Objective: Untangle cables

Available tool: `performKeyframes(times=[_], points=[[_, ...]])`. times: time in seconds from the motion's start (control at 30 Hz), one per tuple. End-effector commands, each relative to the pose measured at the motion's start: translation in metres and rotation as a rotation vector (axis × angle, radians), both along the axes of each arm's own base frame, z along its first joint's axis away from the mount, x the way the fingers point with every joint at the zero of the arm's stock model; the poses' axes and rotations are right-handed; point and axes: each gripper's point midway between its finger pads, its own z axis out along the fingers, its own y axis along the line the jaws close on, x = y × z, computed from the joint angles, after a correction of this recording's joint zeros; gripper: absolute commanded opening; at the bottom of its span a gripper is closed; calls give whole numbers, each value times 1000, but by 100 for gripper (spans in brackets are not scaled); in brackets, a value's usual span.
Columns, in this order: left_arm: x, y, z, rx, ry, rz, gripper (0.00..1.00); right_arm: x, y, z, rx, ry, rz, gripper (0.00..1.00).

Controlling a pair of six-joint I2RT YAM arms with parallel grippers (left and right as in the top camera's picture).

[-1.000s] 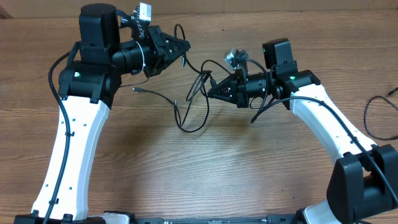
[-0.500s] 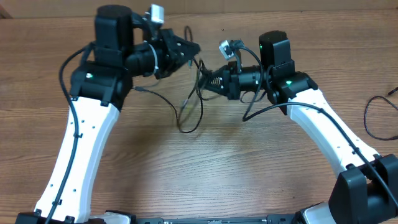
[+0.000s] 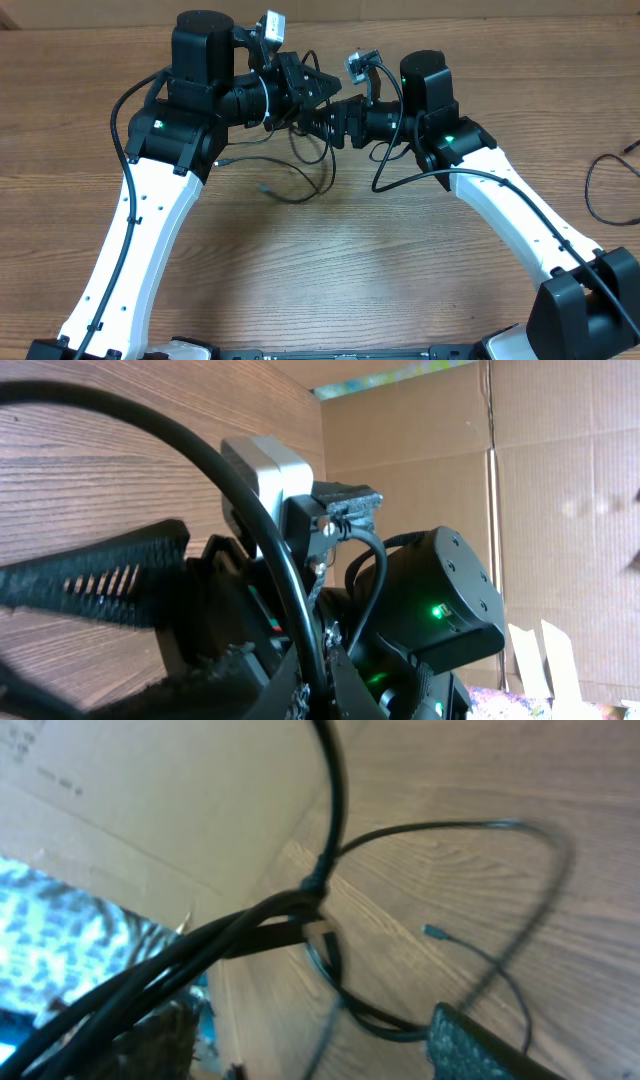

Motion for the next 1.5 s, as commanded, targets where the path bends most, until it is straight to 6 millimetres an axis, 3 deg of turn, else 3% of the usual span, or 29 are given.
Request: performKeyframes(times=[0.0, 0.03, 0.07, 0.27, 0.4, 0.57, 0.67, 0.77, 0.93, 1.03, 1.27, 1.47], points=[[-7, -2, 10, -22, -13, -26, 4, 10, -14, 10, -11, -14, -76, 87], [-7, -2, 12, -32, -19, -35, 4, 15, -20, 4, -38, 3, -118, 98], [-8, -2, 16, -45, -27, -50, 4, 20, -26, -3, -64, 20, -157, 100], [-9, 1, 25, -83, -54, -85, 4, 48, -78, -37, -219, 95, -399, 100], [-9, 1, 26, -83, -55, -86, 4, 63, -127, -62, -365, 145, -605, 100], [-9, 1, 26, -83, -55, -85, 4, 67, -192, -86, -508, 246, -847, 100], [-9, 1, 25, -82, -55, -84, 4, 68, -211, -89, -513, 269, -883, 100], [-8, 1, 25, -77, -58, -75, 4, 66, -203, -86, -468, 270, -794, 100], [7, 10, 19, 9, -154, -14, 4, 35, -140, -62, -271, 201, -349, 100], [20, 20, 10, 100, -210, 47, 4, 11, -113, -38, -119, 198, -154, 93], [37, 54, -29, 221, 26, 377, 4, -7, -103, -10, -29, 165, -61, 82], [38, 62, -43, 240, 138, 561, 4, -16, -109, 25, -66, -27, -76, 81]])
